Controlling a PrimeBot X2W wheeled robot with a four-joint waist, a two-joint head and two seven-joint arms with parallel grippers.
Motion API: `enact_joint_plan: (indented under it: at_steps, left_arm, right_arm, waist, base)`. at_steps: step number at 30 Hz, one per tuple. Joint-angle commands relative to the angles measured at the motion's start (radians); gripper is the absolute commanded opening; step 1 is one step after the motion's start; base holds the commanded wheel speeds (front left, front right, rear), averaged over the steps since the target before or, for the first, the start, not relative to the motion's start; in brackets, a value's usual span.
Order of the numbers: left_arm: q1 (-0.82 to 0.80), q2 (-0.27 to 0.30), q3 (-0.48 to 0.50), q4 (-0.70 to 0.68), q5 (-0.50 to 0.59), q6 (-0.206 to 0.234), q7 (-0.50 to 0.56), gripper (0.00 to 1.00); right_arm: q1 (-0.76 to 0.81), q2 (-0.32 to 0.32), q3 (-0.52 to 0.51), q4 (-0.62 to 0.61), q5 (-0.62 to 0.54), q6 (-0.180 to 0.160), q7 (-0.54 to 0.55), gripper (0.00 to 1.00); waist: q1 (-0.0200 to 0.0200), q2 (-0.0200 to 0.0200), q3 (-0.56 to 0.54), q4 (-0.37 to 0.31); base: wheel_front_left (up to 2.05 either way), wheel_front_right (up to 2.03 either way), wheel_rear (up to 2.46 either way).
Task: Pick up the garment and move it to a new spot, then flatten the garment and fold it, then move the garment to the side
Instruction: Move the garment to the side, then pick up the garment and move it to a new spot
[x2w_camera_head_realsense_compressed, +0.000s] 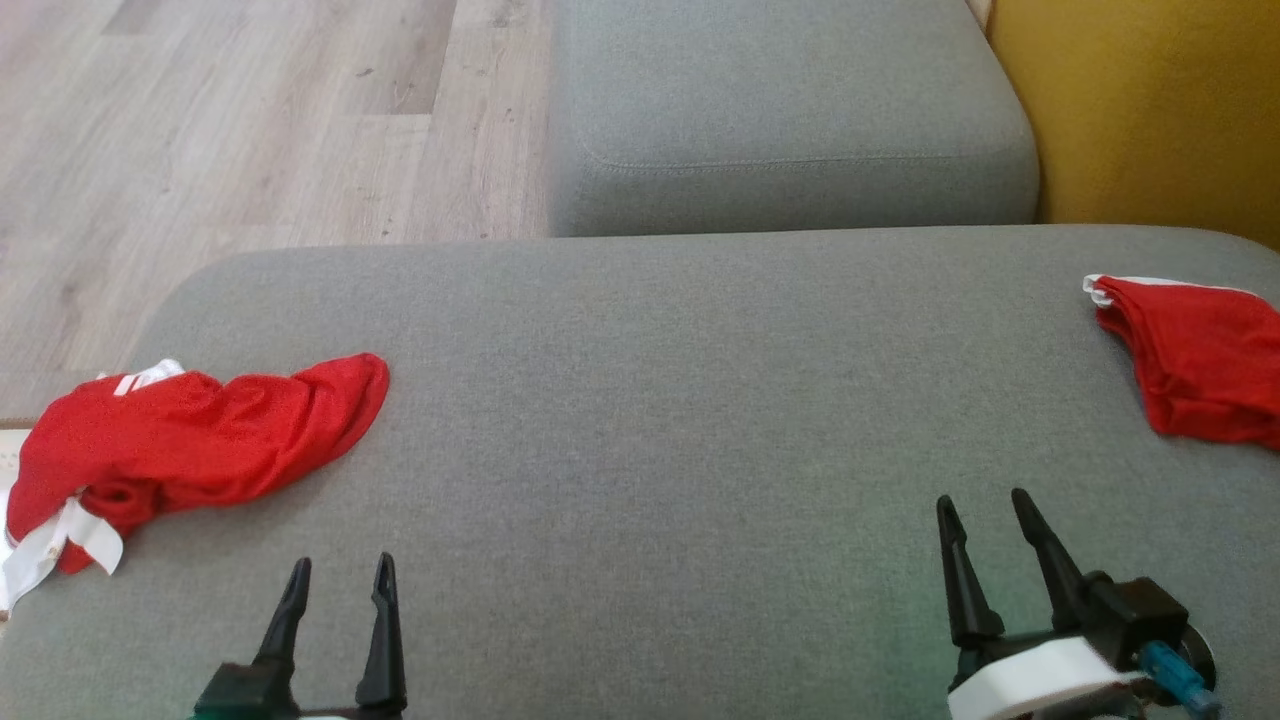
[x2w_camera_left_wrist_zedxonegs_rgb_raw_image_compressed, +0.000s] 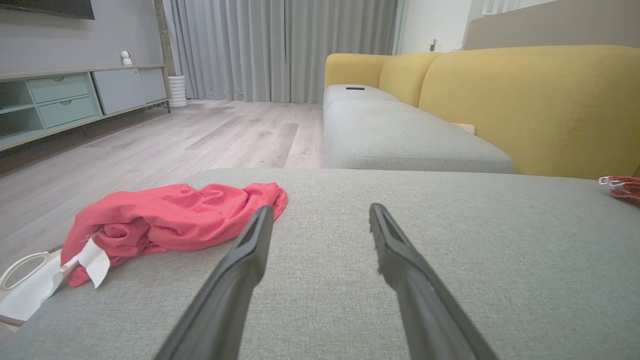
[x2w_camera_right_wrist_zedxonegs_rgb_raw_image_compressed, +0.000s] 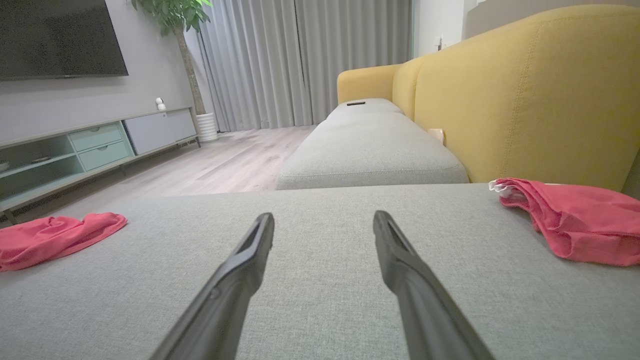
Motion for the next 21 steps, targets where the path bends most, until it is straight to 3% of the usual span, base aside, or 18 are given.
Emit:
enact_joint_plan:
  at_steps: [1, 21]
  left_arm:
    - [-0.042, -0.002, 0.035, -0.026, 0.006, 0.005, -0.006, 1.0]
    - [-0.071, -0.002, 0.035, -0.035, -0.001, 0.005, -0.006, 1.0]
  right_arm:
    - [-0.032, -0.004, 0.025, -0.037, 0.005, 0.007, -0.011, 1.0]
    - [-0.029, -0.003, 0.042, -0.036, 0.028, 0.007, -0.011, 1.0]
  waist:
    - [0.0001, -0.0001, -0.001, 0.0]
    - [0.0001, -0.0001, 0.019, -0.007]
  base:
    - [0.0, 0.0, 0.0]
    - [0.0, 0.0, 0.0]
